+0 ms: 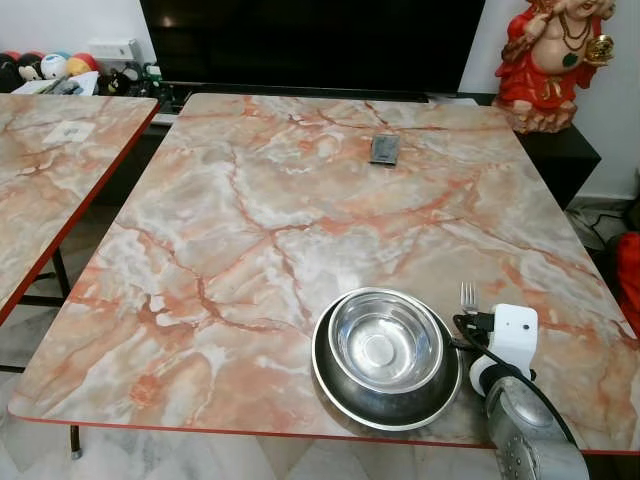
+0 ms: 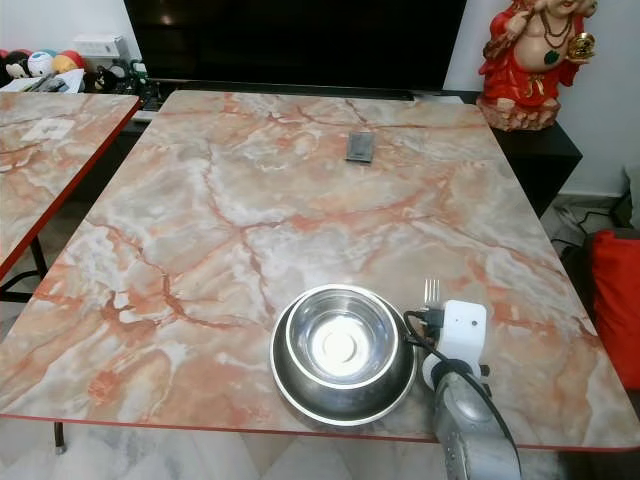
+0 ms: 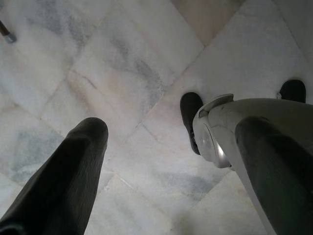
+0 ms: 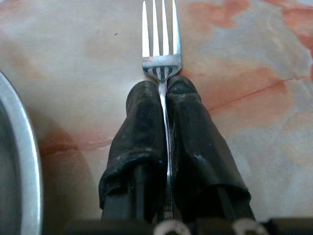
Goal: Setting the table
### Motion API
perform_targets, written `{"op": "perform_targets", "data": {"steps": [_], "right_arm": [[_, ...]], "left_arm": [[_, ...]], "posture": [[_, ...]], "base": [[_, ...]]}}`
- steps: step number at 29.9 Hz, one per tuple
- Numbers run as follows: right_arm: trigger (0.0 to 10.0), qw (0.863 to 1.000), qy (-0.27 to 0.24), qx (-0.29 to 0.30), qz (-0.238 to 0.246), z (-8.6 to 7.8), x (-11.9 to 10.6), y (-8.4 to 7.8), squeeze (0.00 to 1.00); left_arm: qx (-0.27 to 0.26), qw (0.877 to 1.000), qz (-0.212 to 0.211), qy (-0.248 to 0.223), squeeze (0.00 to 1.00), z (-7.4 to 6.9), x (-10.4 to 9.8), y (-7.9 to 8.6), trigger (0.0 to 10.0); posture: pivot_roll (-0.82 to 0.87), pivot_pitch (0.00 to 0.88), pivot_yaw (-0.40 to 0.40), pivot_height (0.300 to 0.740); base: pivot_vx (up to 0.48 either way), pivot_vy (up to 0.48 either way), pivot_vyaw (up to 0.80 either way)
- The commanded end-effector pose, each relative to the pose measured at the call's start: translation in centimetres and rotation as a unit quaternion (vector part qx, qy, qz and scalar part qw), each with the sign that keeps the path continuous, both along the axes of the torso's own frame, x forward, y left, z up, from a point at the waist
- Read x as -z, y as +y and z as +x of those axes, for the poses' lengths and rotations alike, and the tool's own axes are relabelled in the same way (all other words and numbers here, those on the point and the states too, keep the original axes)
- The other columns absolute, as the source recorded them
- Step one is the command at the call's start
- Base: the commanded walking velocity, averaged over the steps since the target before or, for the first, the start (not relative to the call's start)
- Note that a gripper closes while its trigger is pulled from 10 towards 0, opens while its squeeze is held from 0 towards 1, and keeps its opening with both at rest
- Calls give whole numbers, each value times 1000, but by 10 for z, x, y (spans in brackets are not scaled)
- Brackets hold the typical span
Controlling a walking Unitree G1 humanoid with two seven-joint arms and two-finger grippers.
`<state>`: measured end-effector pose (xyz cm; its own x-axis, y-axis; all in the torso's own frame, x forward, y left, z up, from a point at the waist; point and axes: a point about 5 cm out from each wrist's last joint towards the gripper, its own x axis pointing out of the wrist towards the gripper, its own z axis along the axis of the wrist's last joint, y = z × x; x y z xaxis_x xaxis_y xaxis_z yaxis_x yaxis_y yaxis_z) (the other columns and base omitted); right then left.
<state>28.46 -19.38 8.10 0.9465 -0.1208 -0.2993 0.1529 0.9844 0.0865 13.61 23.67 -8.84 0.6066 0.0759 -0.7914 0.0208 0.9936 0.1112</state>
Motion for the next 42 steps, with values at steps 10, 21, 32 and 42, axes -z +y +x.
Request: {"op": "perform_targets", "data": {"steps": [10,21,32,42], "right_arm": [[10000,1000,13,10,8,-5,6,-2,0],[10000,1000,9,11,11,-4,5,-2,271],[10000,1000,12,13,11,-3,6,-2,208],[10000,1000,13,10,13,-3,7,0,408]], "left_arm": [[12,1000,8,18,0,-7,2,1,10000],[10,1000,9,17,0,-6,2,4,10000],[11,1000,8,16,0,-3,2,0,10000],[11,1000,9,17,0,-4,2,1,10000]], "posture": [[-26,141,-4,740],[-25,139,-4,740],[-30,137,-4,740],[-29,137,-4,740]], "base": [[0,0,0],[0,0,0],[0,0,0],[0,0,0]]}}
